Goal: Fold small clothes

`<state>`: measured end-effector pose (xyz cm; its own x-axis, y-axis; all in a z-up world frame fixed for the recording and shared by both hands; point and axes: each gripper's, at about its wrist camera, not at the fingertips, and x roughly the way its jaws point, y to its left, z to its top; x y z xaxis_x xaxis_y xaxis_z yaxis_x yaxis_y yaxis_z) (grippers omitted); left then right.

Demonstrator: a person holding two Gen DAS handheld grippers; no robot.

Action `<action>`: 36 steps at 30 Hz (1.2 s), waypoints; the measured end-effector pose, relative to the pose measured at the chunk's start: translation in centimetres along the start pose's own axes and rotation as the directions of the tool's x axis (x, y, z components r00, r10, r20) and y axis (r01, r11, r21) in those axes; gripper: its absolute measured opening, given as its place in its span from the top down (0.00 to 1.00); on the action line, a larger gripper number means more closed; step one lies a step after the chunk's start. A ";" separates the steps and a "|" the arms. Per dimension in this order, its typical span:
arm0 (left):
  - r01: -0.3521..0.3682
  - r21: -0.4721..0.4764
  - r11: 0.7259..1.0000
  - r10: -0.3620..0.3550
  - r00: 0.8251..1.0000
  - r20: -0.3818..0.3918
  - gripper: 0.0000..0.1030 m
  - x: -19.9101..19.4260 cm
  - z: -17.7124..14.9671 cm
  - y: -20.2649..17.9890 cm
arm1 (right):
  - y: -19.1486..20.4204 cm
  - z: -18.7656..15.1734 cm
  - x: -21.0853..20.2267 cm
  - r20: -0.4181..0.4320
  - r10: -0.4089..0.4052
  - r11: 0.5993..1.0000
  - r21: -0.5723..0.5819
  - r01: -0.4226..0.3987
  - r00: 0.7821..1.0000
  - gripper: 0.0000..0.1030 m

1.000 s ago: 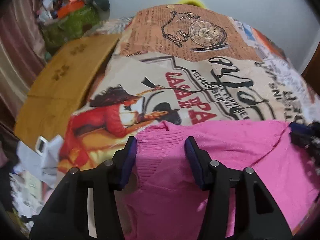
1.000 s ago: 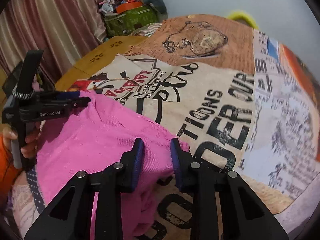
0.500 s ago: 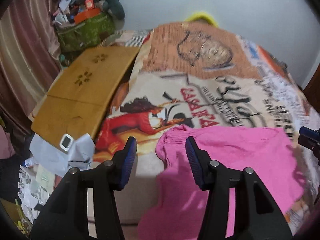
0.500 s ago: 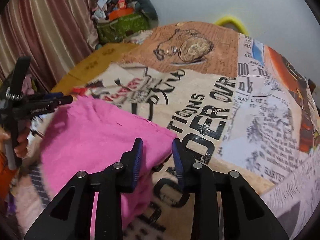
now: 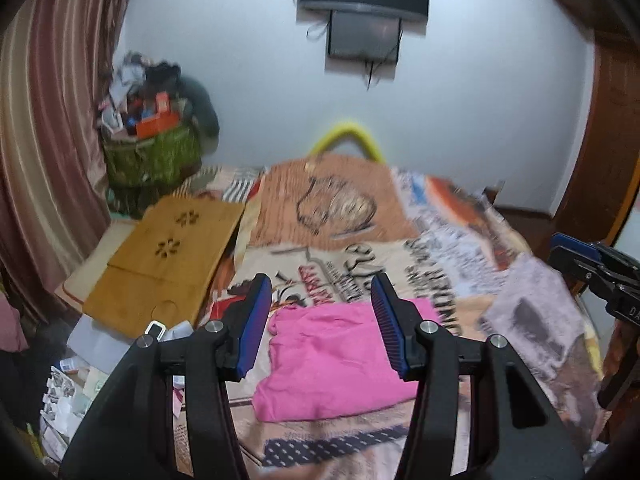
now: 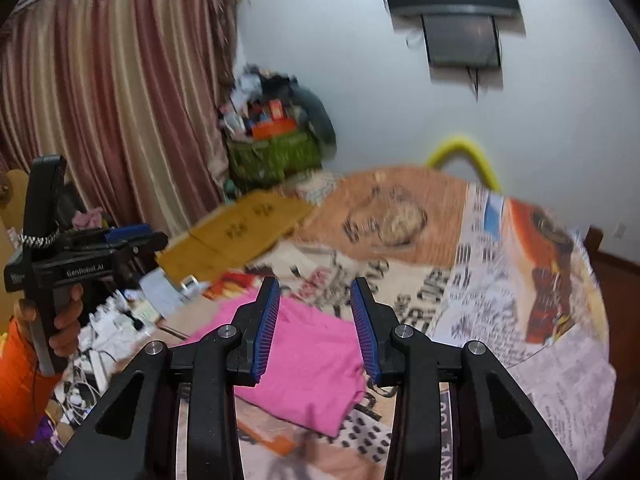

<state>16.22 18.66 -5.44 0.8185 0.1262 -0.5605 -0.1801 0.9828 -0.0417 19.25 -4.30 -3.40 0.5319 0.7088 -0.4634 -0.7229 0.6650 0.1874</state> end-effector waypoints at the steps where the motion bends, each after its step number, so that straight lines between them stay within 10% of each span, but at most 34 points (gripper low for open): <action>1: 0.010 -0.008 1.000 -0.010 1.000 0.025 0.50 -1.7 -0.1 -0.3 | 0.8 0.3 -1.5 0.030 0.020 1.000 0.000 -0.020 0.999 0.68; 13: -0.005 -0.012 1.000 0.008 0.959 0.284 0.48 -16.0 -3.2 -4.0 | 6.7 -1.3 -11.5 0.276 0.065 0.998 -0.032 -0.059 0.959 0.66; 20: -0.020 -0.021 1.000 0.026 0.947 0.319 0.19 -18.7 -5.0 -5.5 | 8.2 -2.7 -12.7 0.306 -0.006 0.999 -0.049 0.022 0.952 0.22; 26: -0.037 -0.021 0.999 0.042 0.937 0.346 0.01 -20.0 -5.8 -6.2 | 8.0 -3.0 -14.0 0.331 -0.047 0.998 -0.022 0.058 0.942 0.04; 36: -0.036 -0.014 0.999 0.038 0.940 0.339 0.00 -20.0 -6.3 -6.7 | 8.2 -3.5 -15.1 0.353 -0.082 0.996 -0.008 0.091 0.932 0.01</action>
<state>-2.41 8.70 0.87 0.9474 0.2021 -0.2481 -0.2169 0.9756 -0.0336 3.74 -10.35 2.13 0.7108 0.6889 -0.1421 -0.6750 0.7249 0.1376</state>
